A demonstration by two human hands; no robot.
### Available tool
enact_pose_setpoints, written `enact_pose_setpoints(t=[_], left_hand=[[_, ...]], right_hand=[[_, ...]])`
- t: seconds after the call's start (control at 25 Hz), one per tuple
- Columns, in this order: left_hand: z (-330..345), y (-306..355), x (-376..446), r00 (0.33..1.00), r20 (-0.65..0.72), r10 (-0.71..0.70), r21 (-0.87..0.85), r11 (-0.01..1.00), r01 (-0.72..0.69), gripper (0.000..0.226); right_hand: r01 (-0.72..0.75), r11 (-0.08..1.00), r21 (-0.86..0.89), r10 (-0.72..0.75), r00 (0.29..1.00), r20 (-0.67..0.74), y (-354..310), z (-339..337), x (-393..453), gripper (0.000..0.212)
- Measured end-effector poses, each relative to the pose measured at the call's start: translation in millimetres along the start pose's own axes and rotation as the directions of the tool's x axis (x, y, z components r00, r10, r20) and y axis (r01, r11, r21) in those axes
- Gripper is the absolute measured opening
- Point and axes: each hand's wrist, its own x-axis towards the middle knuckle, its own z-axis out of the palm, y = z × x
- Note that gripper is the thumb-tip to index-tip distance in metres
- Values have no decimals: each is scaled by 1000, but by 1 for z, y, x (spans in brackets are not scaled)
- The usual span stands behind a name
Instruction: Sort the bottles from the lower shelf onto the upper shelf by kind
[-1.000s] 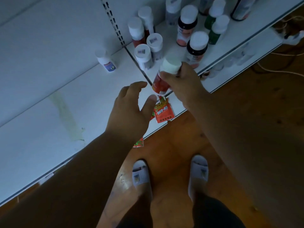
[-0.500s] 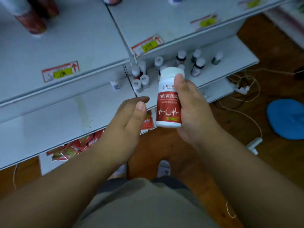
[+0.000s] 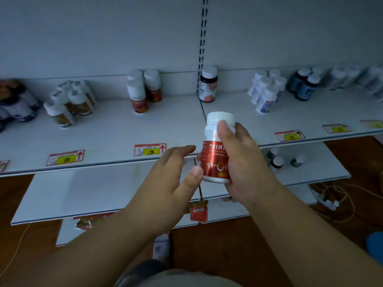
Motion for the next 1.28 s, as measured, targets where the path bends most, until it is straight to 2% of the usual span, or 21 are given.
enact_pose_setpoints(t=[0.12,0.24,0.4,0.56,0.68,0.76,0.88,1.08,1.2,1.28], left_hand=[[-32,-32,26,999,-43,19,49,999,-17,93],[-61,-67,56,996,-55,66,107,992,-60,85],[-85,-107,93,999,-11,39,222,975,-35,79],[-82,-129,127,997,-79,9,324,946,18,76],[-82,-145,158,980,-186,74,503,864,30,78],[-87,-153,177,972,-205,116,567,823,22,82],[-95,-162,199,980,-150,132,653,757,-2,85],[-101,-170,205,989,-105,108,660,751,-12,86],[-104,-174,207,989,-77,130,674,737,-44,87],[-104,-172,206,990,-52,134,676,734,-64,87]], right_hand=[[35,996,-85,-34,999,19,-3,39,35,46],[110,980,-166,-105,994,40,-2,70,73,35],[139,937,-320,-151,989,-12,8,95,126,61],[132,869,-477,-153,988,-6,24,99,176,52],[145,740,-657,-164,986,33,27,104,217,55],[180,640,-747,-179,980,82,30,109,239,52],[199,576,-793,-189,976,108,39,114,264,46],[257,470,-845,-271,952,139,52,118,283,48],[253,452,-856,-272,952,137,55,119,283,53],[211,492,-845,-242,965,100,55,119,277,64]])
